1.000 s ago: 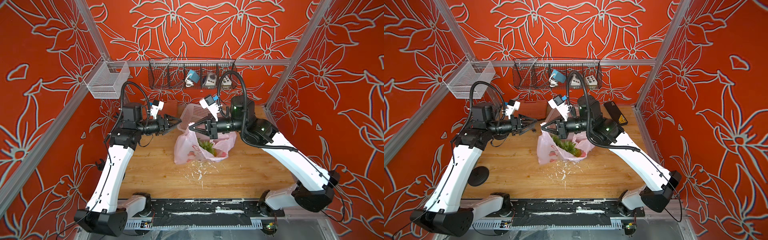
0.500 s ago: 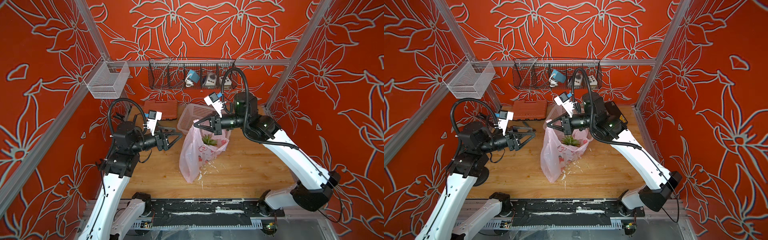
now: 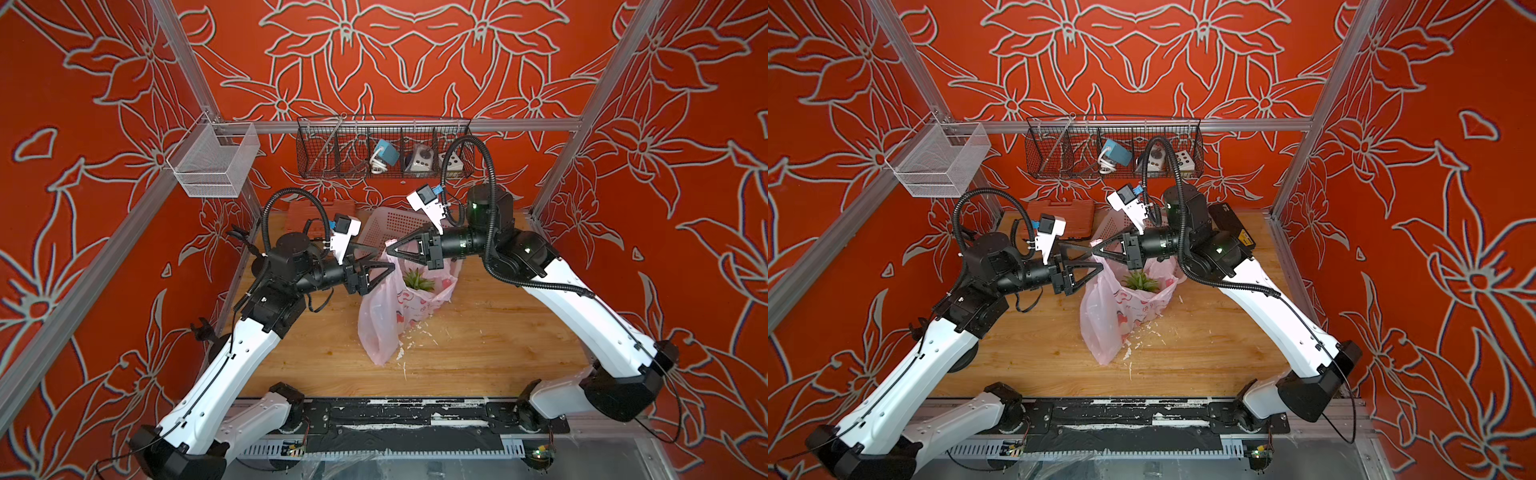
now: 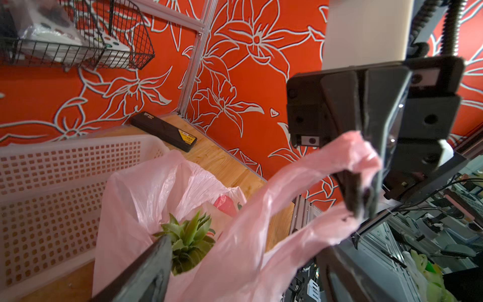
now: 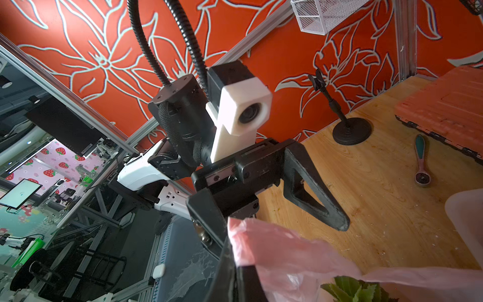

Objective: Place the pineapple into a plastic bag & tie a knot
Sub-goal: Cross the plastic bag at the center of the board.

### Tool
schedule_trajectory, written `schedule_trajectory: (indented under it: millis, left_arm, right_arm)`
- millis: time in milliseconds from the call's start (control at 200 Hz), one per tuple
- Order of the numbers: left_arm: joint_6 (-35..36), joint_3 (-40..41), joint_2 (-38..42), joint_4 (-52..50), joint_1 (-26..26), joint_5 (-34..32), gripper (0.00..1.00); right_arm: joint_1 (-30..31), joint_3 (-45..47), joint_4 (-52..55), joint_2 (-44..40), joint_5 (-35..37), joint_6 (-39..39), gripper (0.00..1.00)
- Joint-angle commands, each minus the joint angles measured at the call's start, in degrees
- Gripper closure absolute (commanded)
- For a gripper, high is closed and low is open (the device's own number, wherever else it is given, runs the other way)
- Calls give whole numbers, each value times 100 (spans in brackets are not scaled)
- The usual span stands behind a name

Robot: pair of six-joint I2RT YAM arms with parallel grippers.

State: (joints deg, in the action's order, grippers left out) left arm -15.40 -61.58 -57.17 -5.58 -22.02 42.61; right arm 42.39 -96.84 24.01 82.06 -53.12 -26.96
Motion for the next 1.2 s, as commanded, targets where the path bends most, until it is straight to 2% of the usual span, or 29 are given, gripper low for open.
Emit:
schedule_trajectory:
  millis: [0,160,280,435,530,696,791,846,886,971,1016,1096,1196]
  left_arm:
    - [169,-162,-215,524,-213,-86,14]
    - [107,-200,-545,357,-631,28,17]
    - [-132,207,-430,556,-759,-120,27]
    - [-493,785,-4,922,-764,-666,37]
    - [-663,959,-6,1091,-786,-646,43]
    - [-803,939,-343,1122,-826,-506,60]
    - [-817,897,-373,1073,-830,-532,83]
    - [-711,859,-304,921,-830,-567,98]
    - [-610,829,-225,697,-830,-586,100]
    - [-459,891,-5,221,-831,-513,100]
    - [-508,1062,244,156,-845,-408,100]
    - [-621,1406,434,216,-931,-257,100]
    - [-636,1673,535,153,-1082,-196,100]
  right_arm:
    - [6,38,-223,-15,-146,-56,100]
    - [6,49,-278,-2,42,-54,100]
    - [6,132,-385,-78,442,-72,100]
    - [6,429,-677,-279,976,-190,100]
    - [6,630,-953,-356,1107,-336,100]
    - [6,770,-1092,-432,1278,-442,100]
    - [8,767,-931,-456,1216,-320,100]
    - [-7,753,-511,-550,1471,-48,100]
    - [-74,830,-130,-721,1838,131,89]
    - [-407,1498,148,-1407,2748,218,47]
    - [-608,1886,287,-1759,3275,254,37]
    - [-740,2210,714,-1990,3928,486,33]
    - [-730,2189,1241,-1513,3281,670,37]
